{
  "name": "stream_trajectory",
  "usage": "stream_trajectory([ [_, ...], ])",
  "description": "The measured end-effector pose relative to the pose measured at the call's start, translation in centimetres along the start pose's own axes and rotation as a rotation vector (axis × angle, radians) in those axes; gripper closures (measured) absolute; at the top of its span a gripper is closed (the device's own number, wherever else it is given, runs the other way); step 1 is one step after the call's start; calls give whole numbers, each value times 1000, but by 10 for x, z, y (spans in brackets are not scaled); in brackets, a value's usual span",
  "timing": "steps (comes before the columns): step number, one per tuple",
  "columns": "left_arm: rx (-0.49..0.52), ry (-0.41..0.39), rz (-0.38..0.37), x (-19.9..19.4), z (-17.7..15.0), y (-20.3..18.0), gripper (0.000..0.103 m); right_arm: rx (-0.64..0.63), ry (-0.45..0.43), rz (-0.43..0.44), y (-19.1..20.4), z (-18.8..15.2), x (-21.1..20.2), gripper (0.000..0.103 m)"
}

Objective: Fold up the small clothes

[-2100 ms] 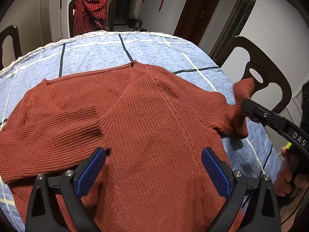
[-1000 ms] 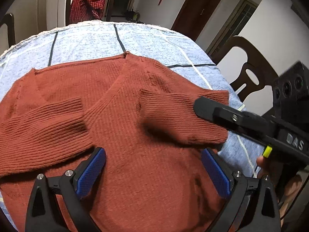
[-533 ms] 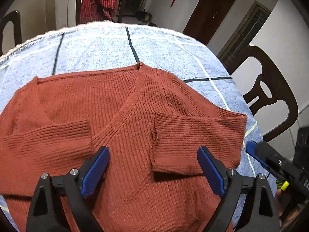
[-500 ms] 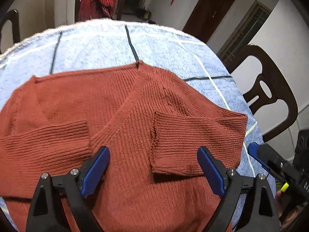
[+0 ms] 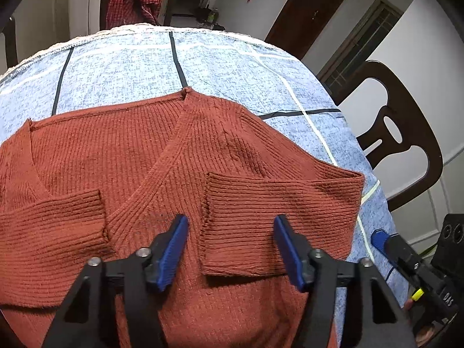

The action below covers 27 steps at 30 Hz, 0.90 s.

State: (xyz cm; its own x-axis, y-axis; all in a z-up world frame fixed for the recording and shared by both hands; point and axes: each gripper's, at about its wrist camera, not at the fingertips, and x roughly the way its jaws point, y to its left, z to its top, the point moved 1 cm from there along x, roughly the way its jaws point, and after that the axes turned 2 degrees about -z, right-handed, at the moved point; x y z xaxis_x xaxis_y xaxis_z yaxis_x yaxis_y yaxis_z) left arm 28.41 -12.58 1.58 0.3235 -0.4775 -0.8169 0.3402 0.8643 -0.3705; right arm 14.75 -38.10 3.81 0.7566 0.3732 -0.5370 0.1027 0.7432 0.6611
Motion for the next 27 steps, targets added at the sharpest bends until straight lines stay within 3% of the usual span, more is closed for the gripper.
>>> stream_trajectory([
  [11,-26,16,-2,0,-1,1,80,14,4,-10,-4,-5,4,72],
  [14,-20,9,-7,-3,-1,2,95,21,6,-17,-5,-6,4,72],
  [18,-28,-16,-45,-11,0,0,96,27,-2,-22,-5,-6,3,72],
  [21,-53,-47,-117,-23,5,2,97,24,-9,-32,-6,-5,2,72],
  [27,-63,-130,-129,-51,12,11,96,14,-28,-60,-3,-3,0,72],
])
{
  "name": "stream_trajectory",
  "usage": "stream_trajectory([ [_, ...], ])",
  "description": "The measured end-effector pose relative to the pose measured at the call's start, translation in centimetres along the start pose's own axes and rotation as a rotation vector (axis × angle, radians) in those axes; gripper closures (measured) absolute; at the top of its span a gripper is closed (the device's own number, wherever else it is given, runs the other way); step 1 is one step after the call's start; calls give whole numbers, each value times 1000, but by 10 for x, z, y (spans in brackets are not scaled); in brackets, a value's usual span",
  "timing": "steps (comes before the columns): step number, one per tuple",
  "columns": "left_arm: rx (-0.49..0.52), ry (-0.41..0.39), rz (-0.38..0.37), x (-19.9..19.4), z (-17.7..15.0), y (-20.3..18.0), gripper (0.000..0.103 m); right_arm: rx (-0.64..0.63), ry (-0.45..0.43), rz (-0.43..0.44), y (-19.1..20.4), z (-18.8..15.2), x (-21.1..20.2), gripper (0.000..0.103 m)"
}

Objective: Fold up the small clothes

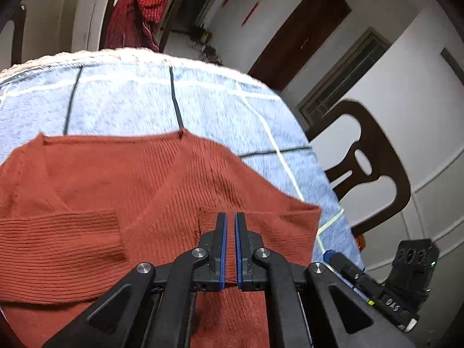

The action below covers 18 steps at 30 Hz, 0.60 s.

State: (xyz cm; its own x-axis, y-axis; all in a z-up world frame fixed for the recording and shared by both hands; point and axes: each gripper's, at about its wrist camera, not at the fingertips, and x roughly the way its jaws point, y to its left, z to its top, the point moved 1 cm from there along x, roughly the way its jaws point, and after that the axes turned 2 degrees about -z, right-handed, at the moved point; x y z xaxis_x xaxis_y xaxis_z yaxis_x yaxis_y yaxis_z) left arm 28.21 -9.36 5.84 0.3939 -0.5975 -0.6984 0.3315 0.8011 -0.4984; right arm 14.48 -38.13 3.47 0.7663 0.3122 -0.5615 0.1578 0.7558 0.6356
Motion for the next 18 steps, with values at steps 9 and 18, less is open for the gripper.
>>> stream_trajectory([
  [9,4,122,20,19,-23,12,80,2,-7,-31,0,-5,2,72],
  [18,-90,189,-41,26,-44,20,60,-4,-10,-25,1,-11,2,72],
])
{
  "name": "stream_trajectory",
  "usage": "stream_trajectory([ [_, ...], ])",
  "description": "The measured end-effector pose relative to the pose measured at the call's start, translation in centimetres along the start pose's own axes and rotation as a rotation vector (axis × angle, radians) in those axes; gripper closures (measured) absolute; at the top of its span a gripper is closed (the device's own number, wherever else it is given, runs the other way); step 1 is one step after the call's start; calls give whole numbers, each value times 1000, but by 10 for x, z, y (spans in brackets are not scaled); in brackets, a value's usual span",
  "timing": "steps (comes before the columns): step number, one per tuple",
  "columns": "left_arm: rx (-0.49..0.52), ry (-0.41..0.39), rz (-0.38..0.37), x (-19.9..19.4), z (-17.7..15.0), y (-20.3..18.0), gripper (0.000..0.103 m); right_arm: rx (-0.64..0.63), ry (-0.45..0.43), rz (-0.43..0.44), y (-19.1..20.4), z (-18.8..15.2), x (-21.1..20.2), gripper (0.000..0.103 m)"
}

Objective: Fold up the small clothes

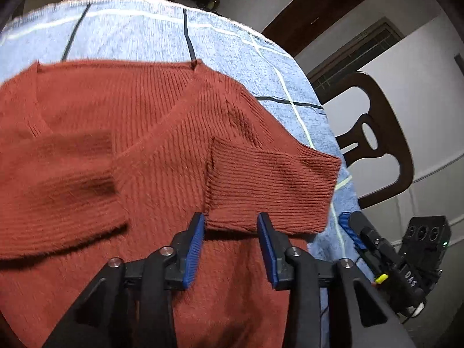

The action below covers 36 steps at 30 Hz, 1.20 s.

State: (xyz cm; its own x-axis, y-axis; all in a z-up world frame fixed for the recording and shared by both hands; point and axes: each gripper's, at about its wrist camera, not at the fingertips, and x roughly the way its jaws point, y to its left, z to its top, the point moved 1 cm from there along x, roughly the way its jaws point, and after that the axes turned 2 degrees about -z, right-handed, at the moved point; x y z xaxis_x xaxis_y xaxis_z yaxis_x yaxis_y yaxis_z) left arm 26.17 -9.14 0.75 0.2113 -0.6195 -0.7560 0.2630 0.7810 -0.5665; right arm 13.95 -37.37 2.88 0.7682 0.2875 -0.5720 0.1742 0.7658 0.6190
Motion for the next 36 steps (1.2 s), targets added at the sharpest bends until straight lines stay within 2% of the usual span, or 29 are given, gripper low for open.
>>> stream_trajectory([
  [9,-92,-26,-64,8,10,2,59,2,5,-1,-1,-4,-1,72],
  [17,-88,-36,-64,16,17,-2,63,4,5,-5,-2,-4,-1,72],
  [19,-70,-39,-30,16,17,-5,82,7,6,-7,-2,-5,0,72],
  [20,-57,-39,-9,16,17,-6,96,8,7,-9,-2,-5,0,72],
  [25,-47,-86,-27,5,18,-7,96,2,3,-16,1,-3,1,72],
  [31,-31,-154,-90,-21,21,-8,96,-8,1,-28,3,0,3,72],
  [36,-8,-223,-78,-43,21,-4,96,-44,1,-32,15,2,8,72],
])
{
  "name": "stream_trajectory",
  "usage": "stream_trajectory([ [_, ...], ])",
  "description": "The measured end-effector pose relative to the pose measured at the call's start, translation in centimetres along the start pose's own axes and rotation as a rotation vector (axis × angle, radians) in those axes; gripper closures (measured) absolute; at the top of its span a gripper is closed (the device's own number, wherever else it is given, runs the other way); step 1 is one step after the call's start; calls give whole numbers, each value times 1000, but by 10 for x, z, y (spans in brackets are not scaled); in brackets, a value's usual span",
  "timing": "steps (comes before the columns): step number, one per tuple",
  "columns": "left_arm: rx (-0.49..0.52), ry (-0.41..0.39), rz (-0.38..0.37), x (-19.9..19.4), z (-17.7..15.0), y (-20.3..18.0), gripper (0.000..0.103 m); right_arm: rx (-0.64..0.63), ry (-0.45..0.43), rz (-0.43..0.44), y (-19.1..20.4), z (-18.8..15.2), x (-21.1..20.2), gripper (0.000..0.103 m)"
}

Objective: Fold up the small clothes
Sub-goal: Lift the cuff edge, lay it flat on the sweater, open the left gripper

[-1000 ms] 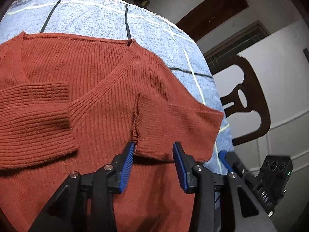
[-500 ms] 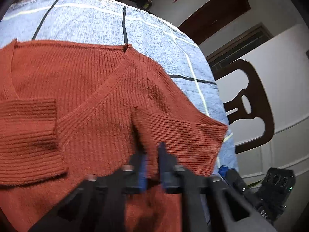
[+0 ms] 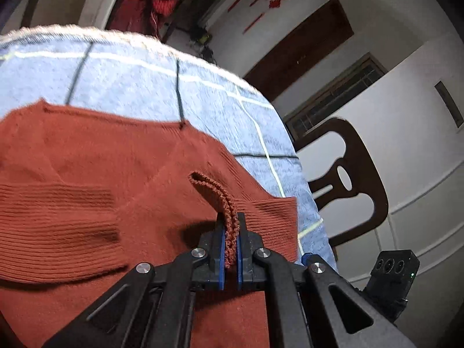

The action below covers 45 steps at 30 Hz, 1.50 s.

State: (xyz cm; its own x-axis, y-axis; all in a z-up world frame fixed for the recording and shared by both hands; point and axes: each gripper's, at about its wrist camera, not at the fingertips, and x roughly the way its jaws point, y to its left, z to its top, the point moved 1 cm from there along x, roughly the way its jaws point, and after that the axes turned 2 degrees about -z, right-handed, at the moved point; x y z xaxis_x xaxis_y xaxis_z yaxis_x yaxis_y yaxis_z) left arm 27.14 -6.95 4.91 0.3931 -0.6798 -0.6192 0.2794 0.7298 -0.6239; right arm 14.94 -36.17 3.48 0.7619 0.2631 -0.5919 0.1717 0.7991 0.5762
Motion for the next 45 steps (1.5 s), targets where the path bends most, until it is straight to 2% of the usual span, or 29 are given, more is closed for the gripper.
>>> stream_trajectory([
  [6,44,-76,61,-20,-1,11,96,-48,26,-2,17,1,14,72],
  [13,47,-101,113,-27,-1,30,96,-86,67,-16,29,-2,31,72],
  [17,39,-116,137,-29,1,41,96,-92,51,-39,27,-1,31,72],
  [22,46,-100,161,-26,3,47,96,-150,39,-155,24,-1,26,72],
  [26,32,-76,183,-20,-3,54,96,-294,37,-309,29,-8,25,72],
  [28,33,-66,193,-19,-7,57,96,-342,51,-326,30,-12,27,72],
  [30,33,-56,200,-19,-12,59,96,-375,85,-303,32,-15,32,65],
  [32,21,-63,196,-22,-14,61,96,-414,108,-302,35,-20,37,63],
  [36,41,-57,206,-23,-17,59,96,-506,122,-368,43,-29,52,63],
  [45,27,-26,216,-17,-24,62,96,-482,80,-475,35,-20,52,62],
])
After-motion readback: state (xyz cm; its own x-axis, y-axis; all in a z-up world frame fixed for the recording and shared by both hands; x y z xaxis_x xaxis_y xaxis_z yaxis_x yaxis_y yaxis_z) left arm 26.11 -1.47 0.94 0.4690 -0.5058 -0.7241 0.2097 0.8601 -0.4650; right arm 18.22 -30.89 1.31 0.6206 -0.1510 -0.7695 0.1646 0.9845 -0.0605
